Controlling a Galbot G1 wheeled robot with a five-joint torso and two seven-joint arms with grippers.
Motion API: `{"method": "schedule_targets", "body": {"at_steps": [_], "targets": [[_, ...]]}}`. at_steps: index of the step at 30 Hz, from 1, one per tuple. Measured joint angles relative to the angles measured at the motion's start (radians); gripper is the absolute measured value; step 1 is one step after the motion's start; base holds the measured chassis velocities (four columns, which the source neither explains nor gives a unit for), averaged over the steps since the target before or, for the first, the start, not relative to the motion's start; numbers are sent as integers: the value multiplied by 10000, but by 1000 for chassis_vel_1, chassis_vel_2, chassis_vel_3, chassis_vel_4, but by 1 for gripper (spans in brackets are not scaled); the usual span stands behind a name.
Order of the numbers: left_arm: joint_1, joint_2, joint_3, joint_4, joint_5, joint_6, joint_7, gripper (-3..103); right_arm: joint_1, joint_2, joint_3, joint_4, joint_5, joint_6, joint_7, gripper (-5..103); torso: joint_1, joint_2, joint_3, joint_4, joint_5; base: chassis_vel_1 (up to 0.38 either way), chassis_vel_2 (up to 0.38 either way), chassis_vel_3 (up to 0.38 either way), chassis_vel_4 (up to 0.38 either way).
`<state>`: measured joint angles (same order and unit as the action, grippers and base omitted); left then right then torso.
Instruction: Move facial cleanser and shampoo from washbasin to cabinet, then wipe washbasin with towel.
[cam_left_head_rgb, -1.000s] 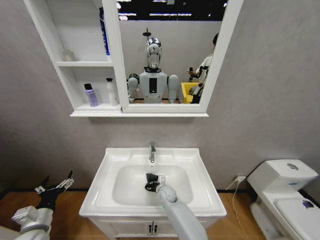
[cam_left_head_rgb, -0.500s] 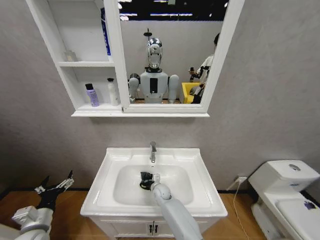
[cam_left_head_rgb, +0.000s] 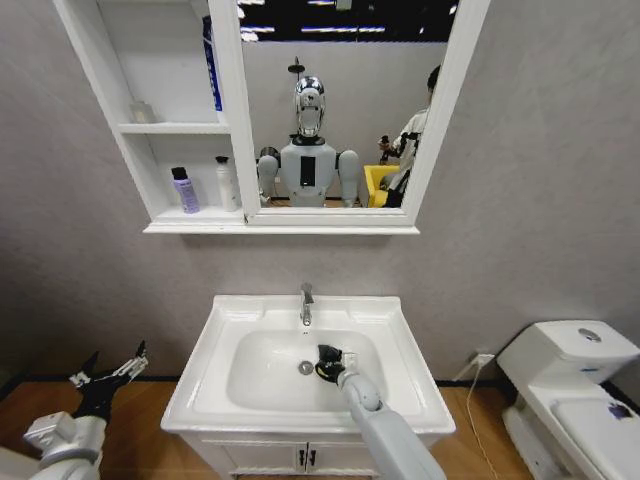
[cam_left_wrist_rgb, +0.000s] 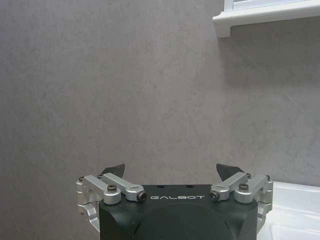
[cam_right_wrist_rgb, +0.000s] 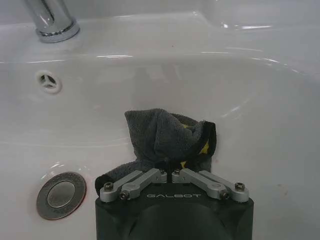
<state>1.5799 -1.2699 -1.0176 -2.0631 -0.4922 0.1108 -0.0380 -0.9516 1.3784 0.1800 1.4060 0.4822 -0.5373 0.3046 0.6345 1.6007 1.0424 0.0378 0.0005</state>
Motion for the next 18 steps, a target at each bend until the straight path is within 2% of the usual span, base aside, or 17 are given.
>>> {"method": "schedule_targets", "body": {"at_steps": [3, 5, 6, 9, 10, 13, 14, 17, 18], "targets": [[0, 0, 0, 0, 0, 0, 0, 100, -149, -112, 286, 161, -285, 125, 53, 0, -1, 0, 0, 3, 0, 0, 0, 0, 0], [0, 0, -1, 1, 0, 0, 0, 100, -335, -243, 461, 387, -1124, 382, 11, 0, 0, 0, 1, 0, 0, 0, 0, 0, 0], [0, 0, -1, 1, 0, 0, 0, 100, -335, -243, 461, 387, -1124, 382, 11, 0, 0, 0, 1, 0, 0, 0, 0, 0, 0], [0, 0, -1, 0, 0, 0, 0, 100, -534, -371, 598, 852, -2426, 720, -74, 0, 2, -3, 5, -13, -5, 0, 0, 0, 0], [0, 0, -1, 0, 0, 0, 0, 100, -534, -371, 598, 852, -2426, 720, -74, 0, 2, -3, 5, -13, -5, 0, 0, 0, 0], [0, 0, 0, 0, 0, 0, 0, 100, -569, -430, 658, 1265, -3438, 1309, -199, 0, 5, -4, 6, -22, -7, 0, 0, 0, 0], [0, 0, 0, 0, 0, 0, 0, 100, -569, -430, 658, 1265, -3438, 1309, -199, 0, 5, -4, 6, -22, -7, 0, 0, 0, 0], [0, 0, 0, 0, 0, 0, 0, 100, -436, -483, 771, 1704, -4200, 2126, -415, 0, 5, -4, 4, -15, -8, 0, 0, 0, 0], [0, 0, 0, 0, 0, 0, 0, 100, -436, -483, 771, 1704, -4200, 2126, -415, 0, 5, -4, 4, -15, -8, 0, 0, 0, 0]]}}
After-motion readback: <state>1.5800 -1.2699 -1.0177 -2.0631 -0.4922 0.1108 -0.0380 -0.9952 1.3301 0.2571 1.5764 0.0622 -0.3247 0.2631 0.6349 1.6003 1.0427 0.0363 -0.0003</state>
